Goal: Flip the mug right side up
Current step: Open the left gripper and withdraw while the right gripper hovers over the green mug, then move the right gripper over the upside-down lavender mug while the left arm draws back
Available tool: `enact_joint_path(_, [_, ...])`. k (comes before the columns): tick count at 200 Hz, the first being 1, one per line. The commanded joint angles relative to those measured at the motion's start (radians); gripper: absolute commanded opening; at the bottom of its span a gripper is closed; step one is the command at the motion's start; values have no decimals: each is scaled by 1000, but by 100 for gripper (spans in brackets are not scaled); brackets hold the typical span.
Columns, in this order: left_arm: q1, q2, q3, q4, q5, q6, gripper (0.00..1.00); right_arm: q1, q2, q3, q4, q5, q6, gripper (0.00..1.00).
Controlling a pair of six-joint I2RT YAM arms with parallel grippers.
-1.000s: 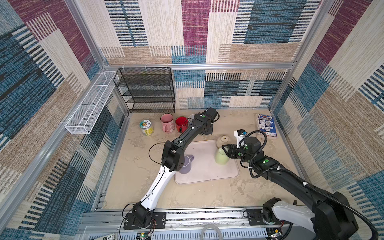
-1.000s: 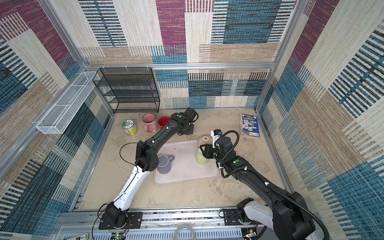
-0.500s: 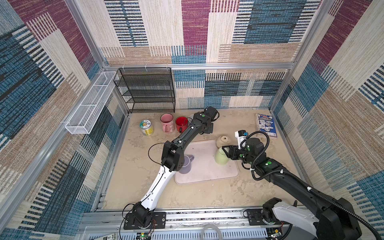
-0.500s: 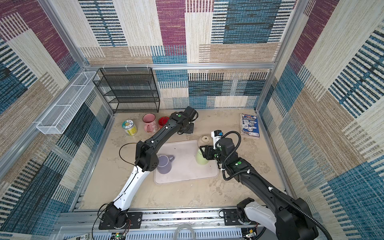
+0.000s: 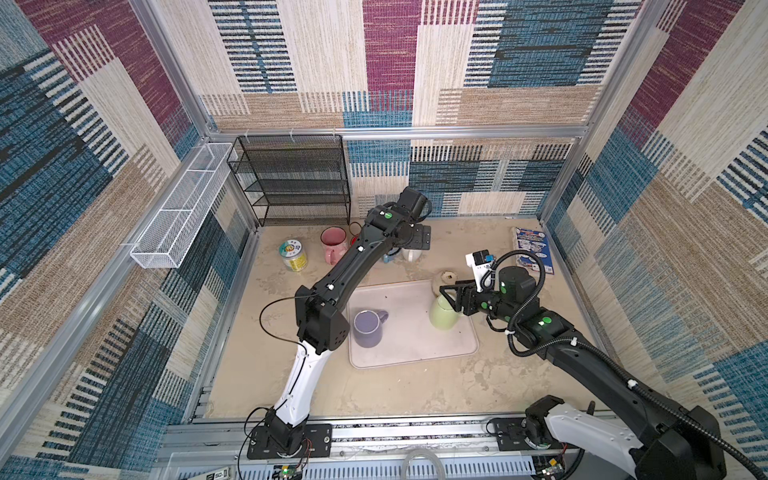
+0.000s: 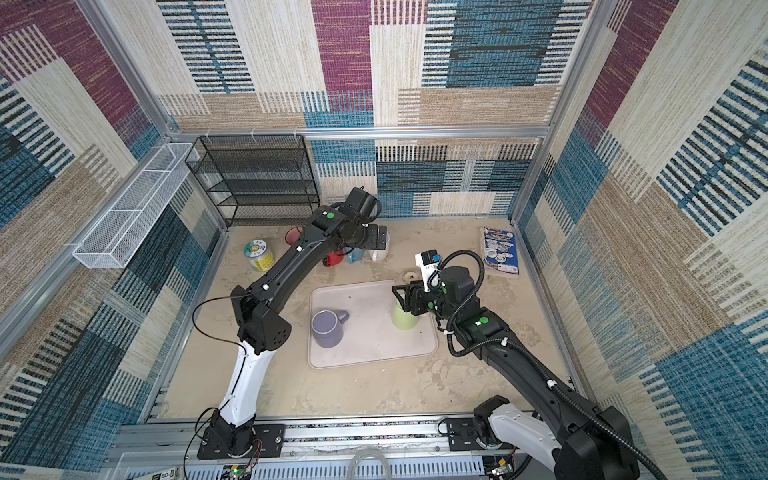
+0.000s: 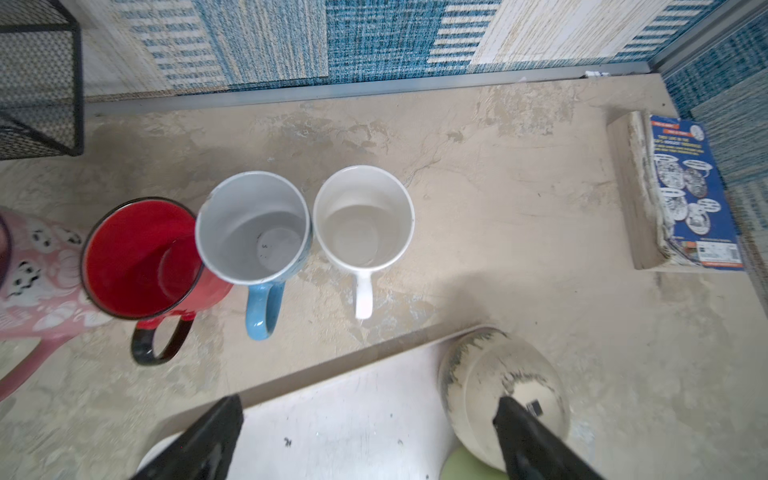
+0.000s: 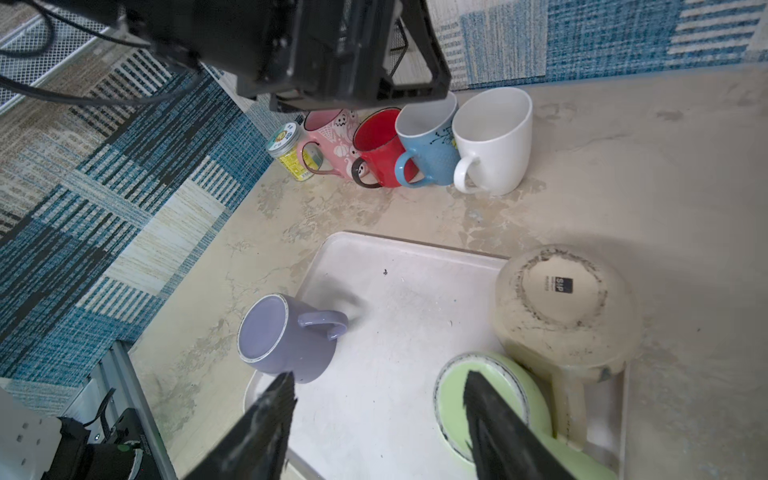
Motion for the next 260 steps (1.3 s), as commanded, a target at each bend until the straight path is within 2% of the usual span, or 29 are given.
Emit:
enact_joint_path(1, [-1,-98,-80,0,13,30,99,11,55,26,-31,-62,-69,67])
enact_joint_path(17, [-2,-181,-165,0,3,31,99,39,120,52,-37,-70,-91,67])
enact_joint_path(46, [-1,-354,-350,27,-17,36,99,133,224,118,-47,-14,-159,68])
enact_joint_path(54, [-1,-414,-420,54,-20,39,99,148,250,130,-35,-33,-202,68])
enact_joint_path(82, [-1,-648,-685,178,-19,40,99,158,284,121,78,-212,-338,68])
enact_joint_path(112, [3,-867,-885,228,-16,58,99,168,376,180,46,-179,-510,68])
enact_joint_path(137, [5,-995,-985,211,12,76,99,174,482,225,9,-265,-716,66])
enact_joint_path(144, [5,-1020,-1008,200,15,80,99,179,512,240,3,-264,-774,62])
enact_joint_path(170, [6,-1123,-1092,171,23,86,99,180,642,362,-74,-246,-899,62])
enact_joint_path(206, [6,-1290,-1221,171,34,95,99,179,818,542,-204,-221,-1034,63])
enact_joint_path(232, [6,-1381,-1291,158,16,102,99,180,889,567,-213,-193,-1130,63])
enact_joint_path(260, [8,-1431,-1341,136,-10,100,99,188,900,572,-197,-204,-1190,64])
